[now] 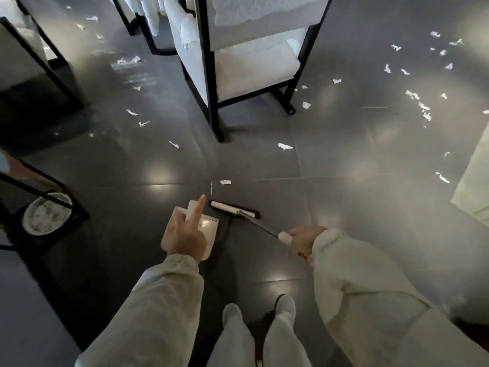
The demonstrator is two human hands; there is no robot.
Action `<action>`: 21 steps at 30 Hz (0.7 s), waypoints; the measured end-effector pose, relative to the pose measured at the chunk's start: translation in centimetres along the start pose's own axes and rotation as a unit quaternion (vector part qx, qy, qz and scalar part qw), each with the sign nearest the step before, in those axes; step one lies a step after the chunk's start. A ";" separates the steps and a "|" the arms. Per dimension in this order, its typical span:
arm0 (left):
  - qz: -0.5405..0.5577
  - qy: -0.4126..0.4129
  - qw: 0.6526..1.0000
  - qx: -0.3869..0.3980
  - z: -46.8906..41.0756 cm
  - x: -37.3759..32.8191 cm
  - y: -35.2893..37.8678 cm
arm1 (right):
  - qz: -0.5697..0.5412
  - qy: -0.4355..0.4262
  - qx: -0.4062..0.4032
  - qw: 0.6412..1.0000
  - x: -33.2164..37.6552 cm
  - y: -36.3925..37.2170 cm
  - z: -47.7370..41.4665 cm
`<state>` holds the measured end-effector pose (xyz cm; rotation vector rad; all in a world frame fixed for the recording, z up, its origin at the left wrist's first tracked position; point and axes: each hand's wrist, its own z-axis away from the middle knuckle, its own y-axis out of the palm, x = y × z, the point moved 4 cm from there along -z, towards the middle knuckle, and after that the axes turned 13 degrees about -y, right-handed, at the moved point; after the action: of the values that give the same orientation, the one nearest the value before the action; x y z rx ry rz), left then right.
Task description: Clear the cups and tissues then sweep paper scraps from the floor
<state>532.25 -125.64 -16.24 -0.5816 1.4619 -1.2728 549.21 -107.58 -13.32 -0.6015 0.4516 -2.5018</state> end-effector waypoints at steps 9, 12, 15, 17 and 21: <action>0.052 -0.039 0.998 0.014 2.4 -3.6 -1.3 | -0.114 -0.026 -0.143 0.983 -5.8 -4.5 7.6; 0.071 -0.092 0.992 0.046 3.6 -6.6 -1.3 | -0.213 -0.028 -0.183 0.959 -9.6 -3.9 9.2; 0.087 -0.097 0.991 0.040 5.0 -10.4 -0.8 | -0.428 -0.012 -0.218 0.877 -13.3 -1.7 9.6; 0.088 -0.075 0.993 0.032 5.7 -13.5 0.1 | -0.504 -0.008 -0.255 0.825 -14.9 -1.2 9.1; 0.098 -0.014 0.995 0.007 7.4 -21.1 2.0 | -0.461 -0.050 -0.295 0.836 -18.0 -3.3 9.5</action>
<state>546.19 -109.74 -8.86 -0.4327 1.4473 -1.1153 566.37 -96.74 -9.70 -1.4698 1.1306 -3.1748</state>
